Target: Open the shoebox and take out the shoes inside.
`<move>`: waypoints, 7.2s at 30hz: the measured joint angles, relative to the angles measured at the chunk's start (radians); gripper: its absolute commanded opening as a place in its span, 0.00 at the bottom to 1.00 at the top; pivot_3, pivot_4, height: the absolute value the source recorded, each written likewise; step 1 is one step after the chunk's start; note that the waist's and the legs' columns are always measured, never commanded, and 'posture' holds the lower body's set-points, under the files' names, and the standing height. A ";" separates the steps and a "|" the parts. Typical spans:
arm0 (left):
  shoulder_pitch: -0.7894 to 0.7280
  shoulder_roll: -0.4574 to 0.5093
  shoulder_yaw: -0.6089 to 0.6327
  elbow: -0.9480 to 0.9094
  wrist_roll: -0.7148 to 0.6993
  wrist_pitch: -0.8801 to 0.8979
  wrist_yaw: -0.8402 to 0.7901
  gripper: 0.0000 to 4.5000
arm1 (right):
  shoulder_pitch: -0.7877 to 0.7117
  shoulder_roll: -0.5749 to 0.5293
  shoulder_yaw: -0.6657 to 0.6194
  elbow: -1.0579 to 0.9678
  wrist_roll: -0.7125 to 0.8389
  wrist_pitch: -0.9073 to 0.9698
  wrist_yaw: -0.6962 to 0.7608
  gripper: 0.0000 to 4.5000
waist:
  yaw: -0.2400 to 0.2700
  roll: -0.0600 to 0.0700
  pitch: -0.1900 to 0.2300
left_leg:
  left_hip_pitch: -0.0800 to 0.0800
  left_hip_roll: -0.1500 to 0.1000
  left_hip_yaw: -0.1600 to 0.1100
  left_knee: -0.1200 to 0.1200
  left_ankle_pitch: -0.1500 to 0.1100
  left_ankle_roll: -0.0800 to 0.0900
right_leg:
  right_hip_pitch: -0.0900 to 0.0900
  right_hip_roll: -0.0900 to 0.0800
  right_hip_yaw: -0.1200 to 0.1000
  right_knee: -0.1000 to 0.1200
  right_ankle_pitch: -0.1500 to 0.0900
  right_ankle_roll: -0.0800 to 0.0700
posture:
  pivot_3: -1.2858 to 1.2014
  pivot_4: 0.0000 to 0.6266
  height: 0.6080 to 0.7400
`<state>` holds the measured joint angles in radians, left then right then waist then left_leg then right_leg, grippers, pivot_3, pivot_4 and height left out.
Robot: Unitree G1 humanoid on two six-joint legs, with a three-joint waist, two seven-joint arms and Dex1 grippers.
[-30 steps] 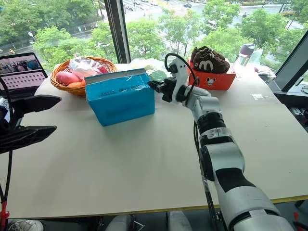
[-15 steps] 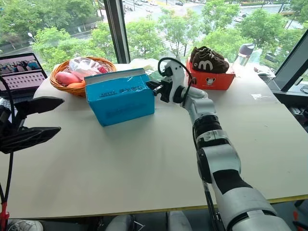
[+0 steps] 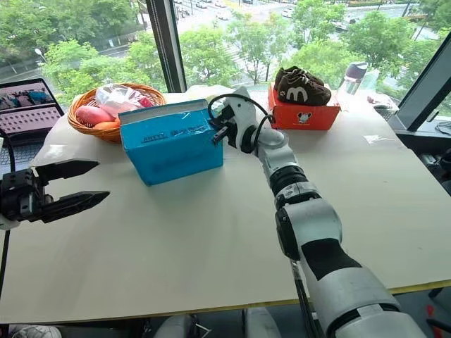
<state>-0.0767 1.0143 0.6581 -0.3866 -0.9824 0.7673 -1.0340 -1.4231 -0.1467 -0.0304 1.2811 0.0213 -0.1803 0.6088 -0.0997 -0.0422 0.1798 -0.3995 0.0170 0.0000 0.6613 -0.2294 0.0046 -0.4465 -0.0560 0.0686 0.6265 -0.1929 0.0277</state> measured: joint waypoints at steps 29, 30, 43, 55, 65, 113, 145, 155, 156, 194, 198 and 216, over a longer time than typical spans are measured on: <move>-0.120 0.001 0.009 0.165 0.124 -0.108 0.079 0.99 | 0.730 -0.278 0.309 -0.990 -0.078 0.409 0.610 0.00 | 0.003 0.003 0.002 | 0.014 0.002 0.001 -0.001 0.000 0.000 | 0.009 0.003 0.001 0.006 -0.008 0.003 | 0.52 0.24 1.00; -0.122 0.001 0.006 0.166 0.123 -0.108 0.079 0.99 | 0.745 -0.301 0.311 -1.049 -0.078 0.440 0.611 0.00 | 0.004 0.002 0.002 | 0.012 0.002 0.000 -0.001 0.000 0.000 | 0.007 0.003 0.001 0.006 -0.008 0.002 | 0.52 0.24 1.00; -0.142 -0.004 -0.058 0.183 0.138 -0.110 0.071 1.00 | 0.565 -0.437 0.106 -1.306 0.200 0.809 0.629 0.06 | 0.016 0.002 0.002 | 0.010 0.001 0.001 0.000 -0.001 -0.002 | 0.006 0.001 0.000 0.003 -0.009 0.004 | 0.52 0.24 1.00; -0.192 -0.102 -0.181 0.172 0.177 -0.117 0.123 1.00 | 0.340 -0.166 0.297 -0.772 0.020 0.354 0.478 0.92 | 0.029 0.001 0.002 | 0.002 0.005 0.000 0.000 -0.001 -0.002 | 0.000 0.005 0.000 0.003 -0.004 -0.006 | 0.52 0.24 1.00; -0.145 -0.118 -0.162 0.140 0.171 -0.112 0.160 1.00 | 0.250 -0.055 0.176 -0.524 0.102 0.418 0.420 0.99 | 0.030 0.001 0.002 | -0.007 0.000 -0.001 0.000 -0.001 -0.002 | -0.010 -0.001 -0.001 0.004 -0.001 -0.006 | 0.52 0.24 1.00; -0.189 -0.111 -0.188 0.185 0.188 -0.114 0.148 1.00 | 0.133 -0.360 -0.329 -0.523 0.476 0.809 0.100 0.00 | 0.040 0.000 0.001 | -0.008 -0.001 0.000 0.000 0.001 -0.004 | -0.009 0.000 -0.001 0.003 -0.001 -0.005 | 0.52 0.24 1.00; -0.246 -0.111 -0.288 0.247 0.291 -0.144 0.079 1.00 | 0.268 -0.439 0.086 -0.777 0.276 0.764 0.410 1.00 | 0.000 0.002 0.002 | -0.005 0.003 -0.001 0.000 0.001 -0.004 | -0.010 0.005 0.001 0.006 0.000 -0.004 | 0.52 0.24 1.00; -0.205 -0.135 -0.279 0.230 0.291 -0.153 0.095 1.00 | 0.249 -0.320 0.497 -0.779 0.075 0.489 0.749 1.00 | 0.031 0.002 0.002 | -0.009 -0.002 0.000 0.007 0.001 -0.004 | -0.009 -0.002 0.000 0.005 0.002 -0.001 | 0.52 0.24 1.00; -0.194 -0.140 -0.276 0.219 0.290 -0.153 0.102 1.00 | 0.232 -0.305 0.500 -0.737 0.063 0.455 0.764 1.00 | 0.030 0.002 0.002 | -0.009 -0.002 0.000 0.007 0.001 -0.004 | -0.009 -0.002 0.000 0.005 0.002 -0.001 | 0.52 0.24 1.00; -0.028 -0.219 -0.205 0.047 0.231 -0.149 0.238 1.00 | -0.081 -0.190 0.363 -0.044 -0.147 -0.280 0.949 1.00 | 0.025 0.003 0.003 | -0.004 0.000 0.000 0.007 0.004 -0.010 | -0.011 0.000 0.000 0.014 0.004 -0.004 | 0.52 0.24 1.00; -0.023 -0.223 -0.205 0.036 0.230 -0.149 0.240 1.00 | -0.166 -0.190 0.320 -0.015 -0.136 -0.206 0.948 1.00 | 0.027 0.002 0.002 | -0.001 0.001 0.000 0.007 0.004 -0.010 | -0.007 0.001 0.000 0.014 0.003 -0.006 | 0.52 0.24 1.00; 0.081 -0.223 -0.134 -0.097 0.171 -0.109 0.289 1.00 | -0.131 -0.236 0.221 0.084 -0.203 -0.026 0.844 1.00 | 0.023 0.002 0.002 | -0.003 0.000 0.000 0.007 0.004 -0.010 | -0.009 0.001 0.000 0.015 0.002 -0.005 | 0.52 0.24 1.00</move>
<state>0.0041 0.7917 0.5242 -0.4836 -0.8110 0.6578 -0.7453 -1.5538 -0.3824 0.1906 1.3650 -0.1820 -0.2063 1.4526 -0.0766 -0.0404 0.1821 -0.4025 0.0170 -0.0002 0.6684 -0.2252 -0.0052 -0.4556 -0.0549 0.0687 0.6412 -0.1904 0.0223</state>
